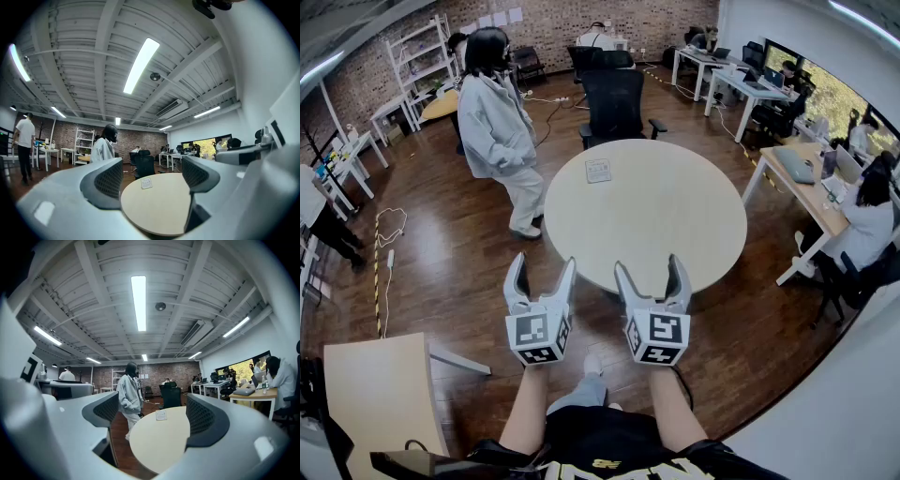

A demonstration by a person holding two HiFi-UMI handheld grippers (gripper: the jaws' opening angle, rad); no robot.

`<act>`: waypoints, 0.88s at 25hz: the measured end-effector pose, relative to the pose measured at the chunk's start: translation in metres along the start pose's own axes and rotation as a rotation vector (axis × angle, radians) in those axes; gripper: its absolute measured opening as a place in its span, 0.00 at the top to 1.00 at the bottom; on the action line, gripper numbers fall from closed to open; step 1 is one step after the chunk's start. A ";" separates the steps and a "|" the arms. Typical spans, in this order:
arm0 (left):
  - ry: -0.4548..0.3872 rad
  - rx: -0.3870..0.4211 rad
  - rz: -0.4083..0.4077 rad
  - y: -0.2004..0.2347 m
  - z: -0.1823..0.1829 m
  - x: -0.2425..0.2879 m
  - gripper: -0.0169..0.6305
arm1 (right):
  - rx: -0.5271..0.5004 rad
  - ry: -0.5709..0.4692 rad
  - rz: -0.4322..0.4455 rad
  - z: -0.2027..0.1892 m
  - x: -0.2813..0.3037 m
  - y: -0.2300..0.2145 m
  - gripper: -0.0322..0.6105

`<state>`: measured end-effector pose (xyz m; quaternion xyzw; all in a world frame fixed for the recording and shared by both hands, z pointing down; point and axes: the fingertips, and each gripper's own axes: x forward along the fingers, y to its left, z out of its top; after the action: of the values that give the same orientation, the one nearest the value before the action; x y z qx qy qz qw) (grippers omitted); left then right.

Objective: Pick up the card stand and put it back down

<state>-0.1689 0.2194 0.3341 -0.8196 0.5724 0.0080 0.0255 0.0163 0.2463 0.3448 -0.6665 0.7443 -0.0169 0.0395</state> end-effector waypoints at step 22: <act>-0.026 -0.042 -0.026 0.105 -0.002 0.179 0.36 | -0.072 0.015 0.066 0.011 0.212 0.038 0.26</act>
<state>-0.2059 0.0156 0.3254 -0.8271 0.5610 0.0306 0.0158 -0.0438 0.0398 0.3235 -0.6426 0.7661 0.0063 0.0104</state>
